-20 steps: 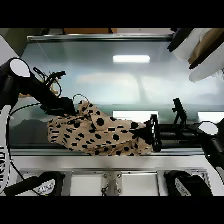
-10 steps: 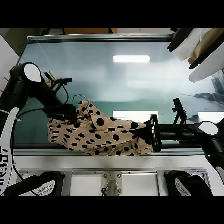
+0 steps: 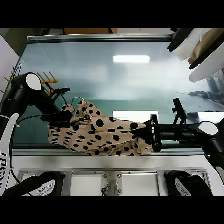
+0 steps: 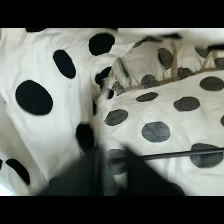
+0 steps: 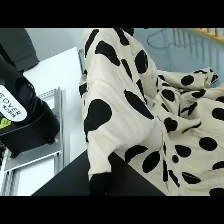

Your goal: Fold the clothes and pants, and hang the long-sleeved shirts on hangers.

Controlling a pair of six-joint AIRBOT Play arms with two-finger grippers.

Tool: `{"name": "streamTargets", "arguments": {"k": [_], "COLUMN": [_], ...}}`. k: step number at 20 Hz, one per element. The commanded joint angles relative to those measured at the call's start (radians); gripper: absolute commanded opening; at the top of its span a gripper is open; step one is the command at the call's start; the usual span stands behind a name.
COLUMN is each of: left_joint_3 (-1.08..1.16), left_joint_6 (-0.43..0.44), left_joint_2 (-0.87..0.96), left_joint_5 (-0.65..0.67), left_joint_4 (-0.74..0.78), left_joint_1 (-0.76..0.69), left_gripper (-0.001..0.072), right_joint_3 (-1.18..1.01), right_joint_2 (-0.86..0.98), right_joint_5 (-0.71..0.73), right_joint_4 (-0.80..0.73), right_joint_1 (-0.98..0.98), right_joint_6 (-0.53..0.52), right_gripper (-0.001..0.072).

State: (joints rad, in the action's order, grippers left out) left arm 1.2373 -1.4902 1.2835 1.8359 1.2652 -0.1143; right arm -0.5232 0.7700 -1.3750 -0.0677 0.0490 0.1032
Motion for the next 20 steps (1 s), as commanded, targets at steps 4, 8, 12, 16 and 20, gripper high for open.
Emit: {"name": "streamTargets", "arguments": {"k": [4,8,12,16,20], "left_joint_3": [0.093,0.309,0.462,0.509,0.508], "left_joint_6": [-0.003,-0.040,-0.047,-0.072,-0.092], "left_joint_2": [-0.035,-0.091,-0.095,-0.096,-0.096], "left_joint_5": [-0.001,-0.006,-0.006,-0.003,-0.003], "left_joint_4": [0.000,0.001,0.031,0.211,0.201], "left_joint_1": [0.003,-0.035,-0.134,-0.206,-0.207], "left_gripper": [0.0007,0.0007,0.0007,0.0007,0.0007], "right_joint_3": [0.000,0.000,0.000,0.013,0.020], "right_joint_2": [0.000,0.000,0.010,0.046,0.093], "right_joint_5": [-0.001,-0.001,0.002,0.003,0.007], "right_joint_4": [-0.001,0.000,0.013,0.191,0.222], "right_joint_1": [0.000,0.004,0.022,0.023,0.060], "right_joint_6": [0.000,-0.017,-0.056,-0.173,-0.200], "right_gripper": [0.0006,0.0005,0.0005,0.0005,0.0005]}}
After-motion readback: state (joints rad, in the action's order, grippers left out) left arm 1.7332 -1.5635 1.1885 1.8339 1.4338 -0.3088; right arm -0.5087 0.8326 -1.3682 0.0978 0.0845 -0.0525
